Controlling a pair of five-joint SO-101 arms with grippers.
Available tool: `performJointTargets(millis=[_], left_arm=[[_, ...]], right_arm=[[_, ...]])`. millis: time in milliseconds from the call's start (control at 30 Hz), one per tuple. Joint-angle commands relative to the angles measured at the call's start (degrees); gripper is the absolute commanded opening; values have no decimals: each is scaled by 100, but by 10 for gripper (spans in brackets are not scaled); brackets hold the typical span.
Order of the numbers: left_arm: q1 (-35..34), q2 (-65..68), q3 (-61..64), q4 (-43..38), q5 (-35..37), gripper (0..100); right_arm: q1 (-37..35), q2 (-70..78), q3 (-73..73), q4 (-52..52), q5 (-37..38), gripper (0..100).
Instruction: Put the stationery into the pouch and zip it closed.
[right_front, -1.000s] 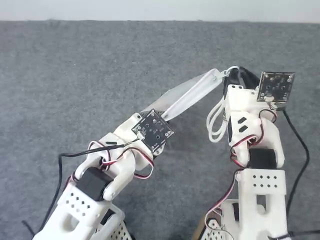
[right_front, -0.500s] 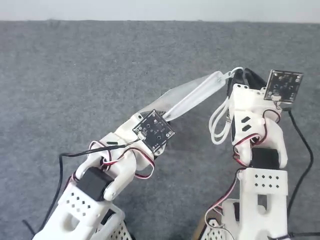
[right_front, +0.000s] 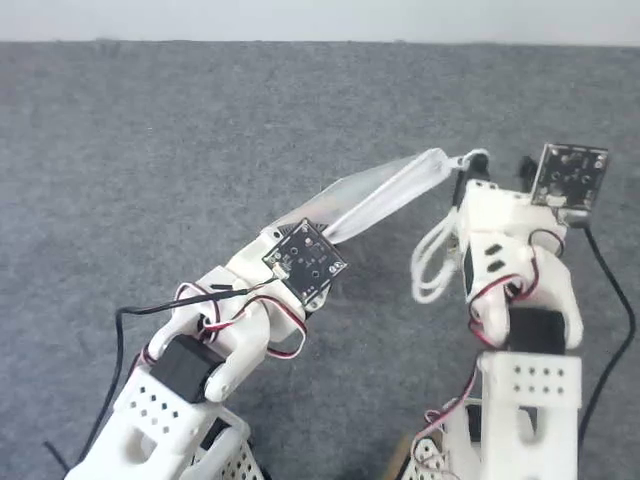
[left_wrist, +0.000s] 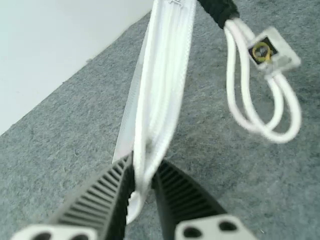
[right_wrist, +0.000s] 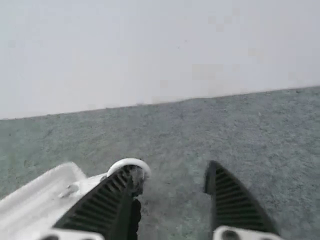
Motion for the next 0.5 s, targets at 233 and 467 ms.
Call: performJointTargets(millis=[233, 467], left_arm=[[-53, -114, 4, 79, 123, 9], [-53, -114, 4, 70, 132, 9]], right_arm=[[-435, -1675, -369, 910, -62, 159], [-1051, -2308, -369, 1367, -53, 159]])
